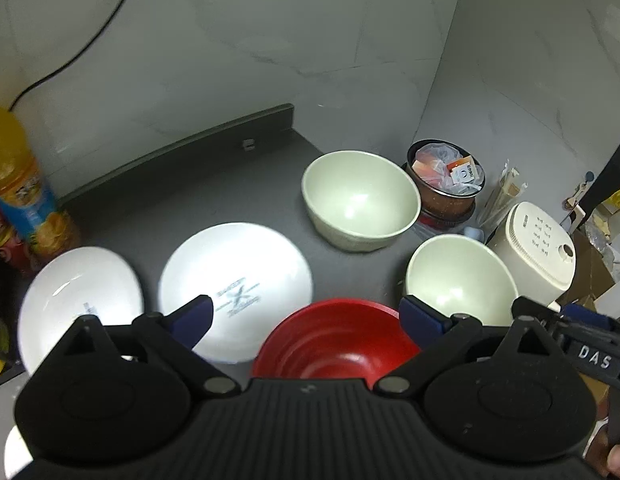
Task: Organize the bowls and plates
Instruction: 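Close the right tool on the cream bowl rim and lift it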
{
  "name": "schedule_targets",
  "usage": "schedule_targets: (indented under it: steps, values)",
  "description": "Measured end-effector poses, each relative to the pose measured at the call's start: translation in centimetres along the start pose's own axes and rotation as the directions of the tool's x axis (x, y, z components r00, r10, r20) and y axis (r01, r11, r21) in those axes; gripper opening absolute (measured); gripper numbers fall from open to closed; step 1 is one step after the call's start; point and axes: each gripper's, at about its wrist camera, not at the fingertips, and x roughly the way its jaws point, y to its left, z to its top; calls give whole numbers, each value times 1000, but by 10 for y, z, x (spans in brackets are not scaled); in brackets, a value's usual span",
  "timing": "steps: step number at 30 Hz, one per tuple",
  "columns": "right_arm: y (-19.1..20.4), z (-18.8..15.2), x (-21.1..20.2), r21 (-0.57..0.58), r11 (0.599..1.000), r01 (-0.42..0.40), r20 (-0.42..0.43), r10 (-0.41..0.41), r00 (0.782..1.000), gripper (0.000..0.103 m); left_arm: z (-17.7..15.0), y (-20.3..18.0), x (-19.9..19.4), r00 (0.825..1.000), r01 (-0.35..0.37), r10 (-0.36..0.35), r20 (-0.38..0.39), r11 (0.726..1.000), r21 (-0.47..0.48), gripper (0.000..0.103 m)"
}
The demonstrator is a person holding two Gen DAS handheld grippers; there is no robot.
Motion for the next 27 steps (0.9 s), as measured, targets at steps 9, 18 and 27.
schedule_targets:
  steps: [9,18,27]
  values:
    - [-28,10,39,16,1000,15,-83,-14,996,75,17,-28,49,998,18,-19,-64,1000,-15,83]
    - [-57,15,72,56,998,15,-169,-6,986,57,23,-56,98,988,50,-53,-147,998,-25,62]
    - [-65,14,100,60,998,-26,-256,41,966,45,25,-75,142,971,60,-68,-228,997,-43,46]
